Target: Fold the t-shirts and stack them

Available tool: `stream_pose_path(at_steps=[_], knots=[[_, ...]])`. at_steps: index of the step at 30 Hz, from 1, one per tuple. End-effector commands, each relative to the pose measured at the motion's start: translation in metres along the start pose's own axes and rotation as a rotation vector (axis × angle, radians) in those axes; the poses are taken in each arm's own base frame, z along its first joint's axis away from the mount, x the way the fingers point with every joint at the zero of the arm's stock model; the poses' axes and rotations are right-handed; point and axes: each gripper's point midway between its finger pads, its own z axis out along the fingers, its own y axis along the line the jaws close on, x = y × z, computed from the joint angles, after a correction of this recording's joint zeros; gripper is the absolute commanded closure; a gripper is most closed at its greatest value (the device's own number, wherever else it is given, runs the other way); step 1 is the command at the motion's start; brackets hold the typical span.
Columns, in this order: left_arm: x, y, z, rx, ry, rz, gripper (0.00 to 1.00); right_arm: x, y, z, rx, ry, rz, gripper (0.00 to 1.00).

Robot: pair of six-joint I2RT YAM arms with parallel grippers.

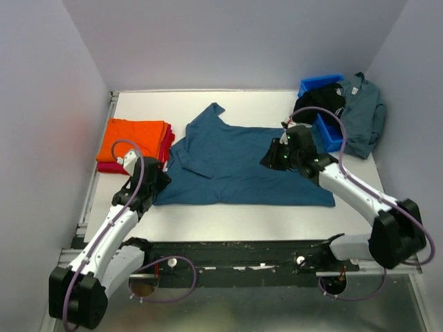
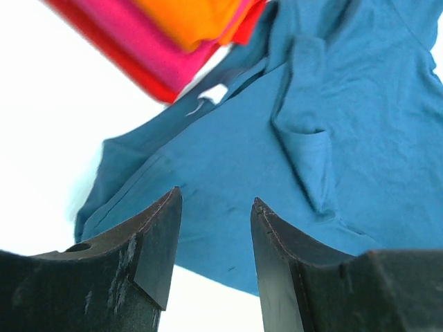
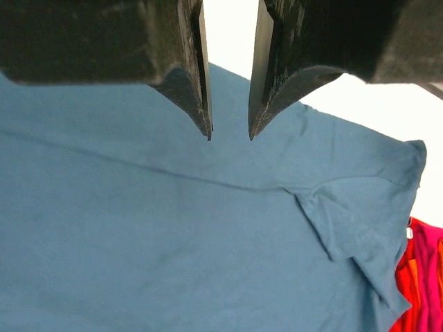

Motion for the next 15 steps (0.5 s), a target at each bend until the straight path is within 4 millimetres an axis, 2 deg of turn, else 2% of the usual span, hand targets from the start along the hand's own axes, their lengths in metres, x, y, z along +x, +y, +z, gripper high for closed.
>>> stream_pose_path(at_steps=[1, 4, 6, 8, 10, 15], knots=[[0.031, 0.055, -0.011, -0.176, 0.049, -0.125, 0.44, 0.013, -0.037, -0.031, 0.125, -0.102, 0.068, 0.65], [0.043, 0.07, -0.006, -0.218, 0.055, -0.143, 0.44, 0.028, -0.04, -0.04, 0.112, -0.104, 0.087, 0.63], [0.047, 0.075, -0.003, -0.227, 0.057, -0.145, 0.43, 0.031, -0.033, -0.037, 0.06, -0.094, 0.08, 0.58], [0.049, 0.081, 0.0, -0.25, 0.046, -0.143, 0.44, 0.031, -0.014, -0.027, -0.041, -0.041, 0.032, 0.58], [0.051, 0.087, 0.004, -0.262, 0.036, -0.131, 0.44, 0.029, 0.009, -0.012, -0.131, 0.045, 0.001, 0.63], [0.054, 0.089, 0.007, -0.251, 0.035, -0.119, 0.48, 0.018, 0.06, 0.035, -0.272, 0.175, -0.041, 0.64]])
